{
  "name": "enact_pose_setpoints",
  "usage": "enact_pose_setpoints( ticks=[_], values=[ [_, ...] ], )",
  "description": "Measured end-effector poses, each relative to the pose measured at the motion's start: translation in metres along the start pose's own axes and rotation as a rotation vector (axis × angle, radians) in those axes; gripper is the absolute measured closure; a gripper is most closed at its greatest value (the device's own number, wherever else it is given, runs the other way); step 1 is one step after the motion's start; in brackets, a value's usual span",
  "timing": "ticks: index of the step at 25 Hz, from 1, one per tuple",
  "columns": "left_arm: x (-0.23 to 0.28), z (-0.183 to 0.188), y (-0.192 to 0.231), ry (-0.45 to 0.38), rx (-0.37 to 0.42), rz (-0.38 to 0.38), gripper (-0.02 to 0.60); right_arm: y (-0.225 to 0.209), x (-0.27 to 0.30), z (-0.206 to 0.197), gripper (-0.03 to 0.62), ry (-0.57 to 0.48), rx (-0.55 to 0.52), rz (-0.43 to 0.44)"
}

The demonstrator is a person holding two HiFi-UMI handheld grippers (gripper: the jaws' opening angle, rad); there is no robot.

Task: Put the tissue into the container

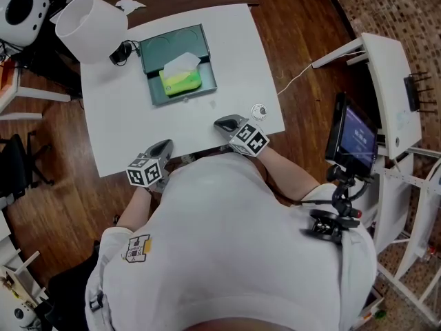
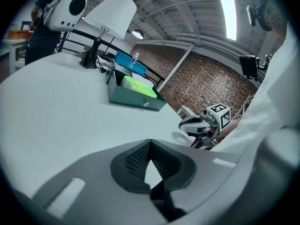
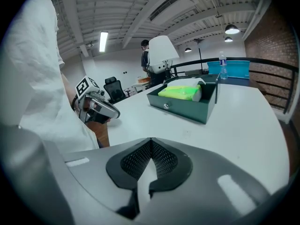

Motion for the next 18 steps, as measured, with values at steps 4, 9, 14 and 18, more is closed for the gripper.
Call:
enact_pose_setpoints(
  ticks=[4, 9, 14, 18],
  values=[
    [0.0016, 0.0011, -0.0005, -0.004, 0.001, -0.004, 0.581, -0.0015, 0.0003, 0.0002, 0.594, 0.001, -0.002, -0.004],
    [0.0031, 0.0020, -0.0008, -0.004, 0.004, -0.005, 0.581, -0.0027, 0.0000, 0.0019, 0.594, -0.006, -0.003, -0.005],
    [0.0040, 0.0033, -0.0030, -0.001, 0.014, -0.011, 0.581, -0.0031, 0.0012, 0.0019, 0.594, -0.008, -0.004, -0.006],
    [0.0052, 0.0042, -0.0032, -0.005, 0.017, -0.011, 0.581, -0.0035, 0.0019, 0.0028, 0.594, -0.010, -0.009, -0.003]
  ],
)
Point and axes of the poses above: the fingertips, and each gripper's own axes: x forward along the fingers, y to its left, z out of its top, the point moved 5 cm from there along -x, backward along the fingers, and after that the axes turned 11 degrees about -y, right-handed, at the moved point
